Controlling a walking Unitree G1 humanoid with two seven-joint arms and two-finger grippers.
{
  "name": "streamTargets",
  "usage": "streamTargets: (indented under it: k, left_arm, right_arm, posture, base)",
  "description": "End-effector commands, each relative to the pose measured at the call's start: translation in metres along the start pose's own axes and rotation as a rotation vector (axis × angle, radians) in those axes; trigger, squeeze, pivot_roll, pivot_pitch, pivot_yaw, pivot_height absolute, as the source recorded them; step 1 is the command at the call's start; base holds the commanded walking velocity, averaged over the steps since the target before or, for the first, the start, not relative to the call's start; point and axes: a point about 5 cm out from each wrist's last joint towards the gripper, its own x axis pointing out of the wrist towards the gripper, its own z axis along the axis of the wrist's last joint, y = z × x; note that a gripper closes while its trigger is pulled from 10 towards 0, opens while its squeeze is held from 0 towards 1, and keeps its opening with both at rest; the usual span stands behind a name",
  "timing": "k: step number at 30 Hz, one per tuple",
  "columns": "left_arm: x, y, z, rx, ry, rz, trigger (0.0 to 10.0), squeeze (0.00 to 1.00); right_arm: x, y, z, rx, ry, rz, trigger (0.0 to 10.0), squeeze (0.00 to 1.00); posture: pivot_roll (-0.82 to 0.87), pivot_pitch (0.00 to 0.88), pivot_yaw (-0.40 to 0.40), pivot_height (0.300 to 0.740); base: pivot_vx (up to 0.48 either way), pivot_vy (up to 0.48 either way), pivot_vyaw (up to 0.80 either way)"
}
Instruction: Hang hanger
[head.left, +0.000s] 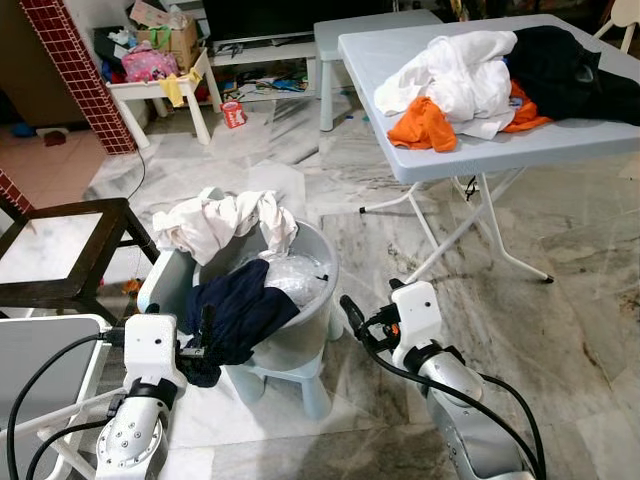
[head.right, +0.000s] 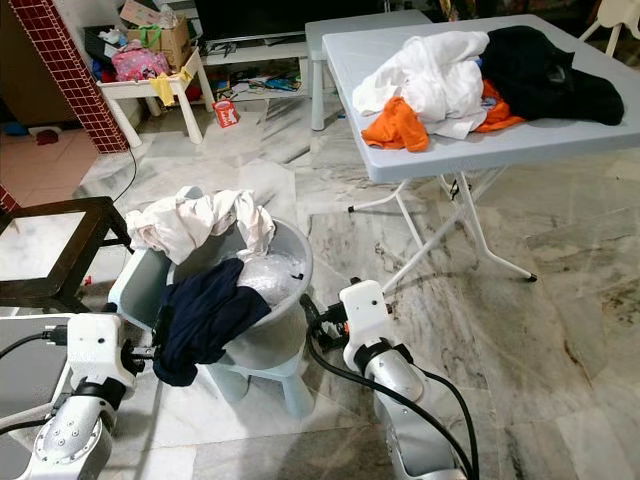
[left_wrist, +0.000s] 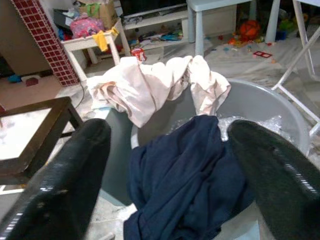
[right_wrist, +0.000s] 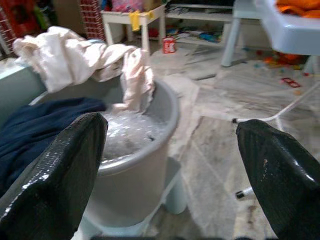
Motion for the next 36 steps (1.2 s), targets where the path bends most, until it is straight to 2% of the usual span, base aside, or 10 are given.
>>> streamTargets:
  k: [1, 5, 16, 29, 36]
  left_arm:
    - [-0.001, 0.002, 0.001, 0.001, 0.008, 0.005, 10.0, 1.00]
    - [0.002, 0.000, 0.004, -0.013, 0.009, 0.014, 10.0, 1.00]
    - [0.005, 0.000, 0.005, -0.027, 0.034, 0.040, 10.0, 1.00]
    - [0.013, -0.007, 0.011, -0.069, 0.010, 0.006, 10.0, 1.00]
    - [0.014, -0.012, 0.013, -0.078, -0.003, -0.017, 10.0, 1.00]
  right_arm:
    - [0.004, 0.002, 0.003, 0.002, -0.015, 0.006, 10.0, 0.00]
    - [0.006, 0.000, 0.006, 0.001, -0.031, 0.003, 10.0, 0.00]
    - [0.008, 0.004, 0.007, -0.002, -0.051, 0.036, 10.0, 0.00]
    - [0.008, 0.008, 0.008, -0.012, -0.060, 0.062, 10.0, 0.00]
    - [0.009, 0.007, 0.010, -0.027, -0.069, 0.074, 10.0, 0.00]
  posture:
    - [-0.03, 0.011, 0.103, 0.740]
    - [-0.03, 0.007, 0.098, 0.740]
    - [-0.03, 0.005, 0.093, 0.740]
    - [-0.04, 0.004, 0.088, 0.740]
    - [-0.04, 0.002, 0.090, 0.740]
  base:
    - [0.000, 0.000, 0.00]
    - [0.000, 0.000, 0.10]
    - [0.000, 0.000, 0.63]
    - [0.000, 0.000, 0.00]
    - [0.295, 0.171, 0.00]
